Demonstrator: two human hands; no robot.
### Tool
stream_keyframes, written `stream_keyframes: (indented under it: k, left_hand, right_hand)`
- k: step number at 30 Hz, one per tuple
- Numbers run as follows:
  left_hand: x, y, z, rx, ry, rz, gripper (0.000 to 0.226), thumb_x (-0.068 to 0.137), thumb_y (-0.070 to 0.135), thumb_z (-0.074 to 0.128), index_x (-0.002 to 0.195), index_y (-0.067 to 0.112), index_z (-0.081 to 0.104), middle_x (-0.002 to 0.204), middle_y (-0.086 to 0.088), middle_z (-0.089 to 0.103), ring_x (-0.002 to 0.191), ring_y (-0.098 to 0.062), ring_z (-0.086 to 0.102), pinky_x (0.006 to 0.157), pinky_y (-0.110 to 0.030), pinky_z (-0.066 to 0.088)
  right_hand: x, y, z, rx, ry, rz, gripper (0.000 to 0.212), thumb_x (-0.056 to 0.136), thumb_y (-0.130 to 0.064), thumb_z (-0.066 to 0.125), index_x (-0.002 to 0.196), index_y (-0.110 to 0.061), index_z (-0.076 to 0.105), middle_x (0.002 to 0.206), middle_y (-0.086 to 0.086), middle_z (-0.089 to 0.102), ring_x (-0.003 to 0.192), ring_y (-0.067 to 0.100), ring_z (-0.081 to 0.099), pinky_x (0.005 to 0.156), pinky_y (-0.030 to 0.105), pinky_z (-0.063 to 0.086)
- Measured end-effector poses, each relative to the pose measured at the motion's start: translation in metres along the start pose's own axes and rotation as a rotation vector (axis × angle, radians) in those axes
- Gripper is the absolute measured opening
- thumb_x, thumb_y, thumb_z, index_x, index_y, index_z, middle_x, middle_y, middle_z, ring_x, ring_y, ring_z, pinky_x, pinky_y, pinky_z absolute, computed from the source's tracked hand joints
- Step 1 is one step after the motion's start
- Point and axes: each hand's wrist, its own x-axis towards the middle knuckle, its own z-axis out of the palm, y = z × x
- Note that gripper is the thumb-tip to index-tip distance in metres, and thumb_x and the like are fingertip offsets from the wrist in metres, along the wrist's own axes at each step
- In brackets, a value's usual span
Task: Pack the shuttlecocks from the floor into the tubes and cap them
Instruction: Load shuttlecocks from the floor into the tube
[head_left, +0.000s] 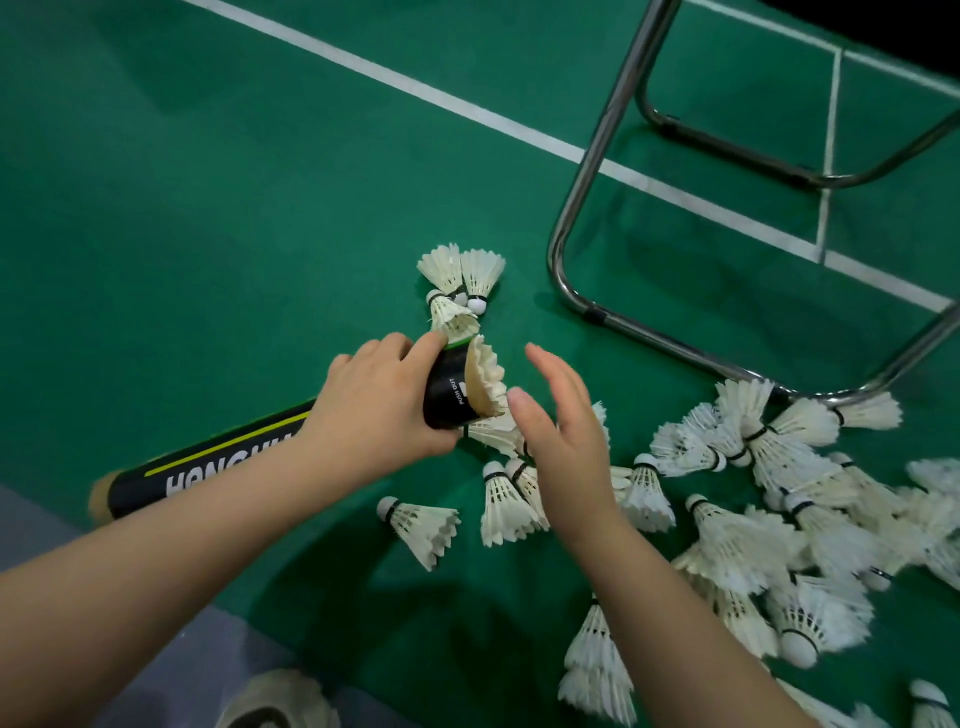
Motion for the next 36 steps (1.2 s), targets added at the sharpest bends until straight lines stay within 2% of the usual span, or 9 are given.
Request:
stream_keyframes:
  k: [5, 9, 12, 18, 23, 25, 28, 32, 36]
  left_hand:
    - [-0.009, 0.004, 0.000, 0.004, 0.009, 0.008, 0.073, 0.062, 0.051, 0.066, 0.124, 0.024, 0.038, 0.101, -0.003, 0.052, 0.095, -0.027, 0.051, 0.078, -0.037, 0.037]
    - [-0.014, 0.004, -0.005, 0.005, 0.029, -0.002, 0.072, 0.063, 0.051, 0.066, 0.124, 0.025, 0.038, 0.101, -0.001, 0.051, 0.095, -0.026, 0.050, 0.078, -0.037, 0.037]
    - [-0.018, 0.004, -0.005, 0.030, 0.018, 0.007, 0.071, 0.065, 0.051, 0.062, 0.126, 0.025, 0.036, 0.102, -0.001, 0.050, 0.097, -0.025, 0.049, 0.080, -0.037, 0.037]
    - [-0.016, -0.011, 0.000, 0.045, -0.018, -0.002, 0.071, 0.067, 0.050, 0.059, 0.129, 0.028, 0.033, 0.108, 0.000, 0.048, 0.102, -0.024, 0.047, 0.083, -0.036, 0.034]
    - [0.005, -0.023, 0.003, 0.014, 0.002, -0.052, 0.070, 0.067, 0.053, 0.059, 0.127, 0.028, 0.032, 0.109, 0.000, 0.047, 0.102, -0.024, 0.046, 0.083, -0.037, 0.034]
    - [0.012, -0.033, 0.006, 0.031, -0.008, -0.082, 0.069, 0.068, 0.053, 0.059, 0.126, 0.028, 0.031, 0.110, 0.000, 0.047, 0.102, -0.024, 0.046, 0.083, -0.036, 0.033]
    - [0.021, -0.047, 0.011, 0.051, -0.021, -0.124, 0.069, 0.068, 0.053, 0.060, 0.125, 0.028, 0.031, 0.111, -0.001, 0.047, 0.102, -0.024, 0.045, 0.083, -0.036, 0.033]
    - [0.032, -0.056, 0.017, 0.037, -0.024, -0.157, 0.069, 0.067, 0.052, 0.061, 0.125, 0.028, 0.032, 0.111, -0.001, 0.047, 0.103, -0.024, 0.045, 0.083, -0.036, 0.032]
    - [0.037, -0.060, 0.020, 0.031, -0.022, -0.162, 0.069, 0.067, 0.051, 0.061, 0.125, 0.027, 0.033, 0.109, 0.000, 0.047, 0.102, -0.024, 0.044, 0.081, -0.036, 0.033]
  right_hand:
    - [-0.008, -0.010, 0.002, 0.017, -0.082, -0.049, 0.021, 0.077, -0.038, 0.051, 0.093, -0.037, 0.065, 0.097, -0.015, 0.067, 0.096, 0.000, 0.060, 0.089, 0.026, 0.047]
    - [-0.005, -0.010, 0.015, 0.139, -0.142, -0.003, 0.052, 0.076, -0.054, 0.047, 0.088, -0.008, 0.067, 0.089, 0.015, 0.065, 0.084, 0.025, 0.057, 0.084, 0.044, 0.046]
    - [0.000, -0.010, 0.021, 0.149, -0.263, 0.089, 0.057, 0.073, -0.058, 0.052, 0.088, -0.005, 0.067, 0.095, 0.022, 0.065, 0.084, 0.019, 0.056, 0.083, 0.044, 0.046]
    - [0.027, -0.016, 0.025, 0.068, -0.601, 0.260, 0.028, 0.083, -0.049, 0.054, 0.086, -0.024, 0.068, 0.098, -0.005, 0.068, 0.096, 0.006, 0.061, 0.087, 0.016, 0.044]
    - [0.057, -0.017, 0.036, 0.083, -0.089, 0.057, 0.053, 0.091, -0.046, 0.045, 0.059, -0.006, 0.060, 0.062, 0.003, 0.060, 0.059, 0.013, 0.053, 0.063, 0.022, 0.044]
    - [0.070, -0.009, 0.037, 0.027, 0.080, -0.008, 0.045, 0.093, -0.039, 0.043, 0.063, -0.016, 0.066, 0.064, 0.000, 0.066, 0.064, 0.012, 0.059, 0.065, 0.015, 0.044]
    - [0.102, 0.015, 0.037, -0.217, 0.111, 0.061, 0.022, 0.094, -0.034, 0.048, 0.095, -0.019, 0.064, 0.085, 0.000, 0.063, 0.081, 0.014, 0.057, 0.074, 0.029, 0.042]
    - [0.137, 0.047, 0.046, -0.600, -0.035, 0.282, 0.056, 0.088, -0.046, 0.051, 0.139, -0.026, 0.036, 0.139, 0.005, 0.042, 0.124, 0.028, 0.040, 0.100, 0.043, 0.036]
    - [0.158, 0.055, 0.067, -0.721, -0.039, 0.298, 0.066, 0.085, -0.053, 0.052, 0.142, -0.032, 0.026, 0.145, 0.007, 0.032, 0.127, 0.033, 0.035, 0.100, 0.044, 0.033]
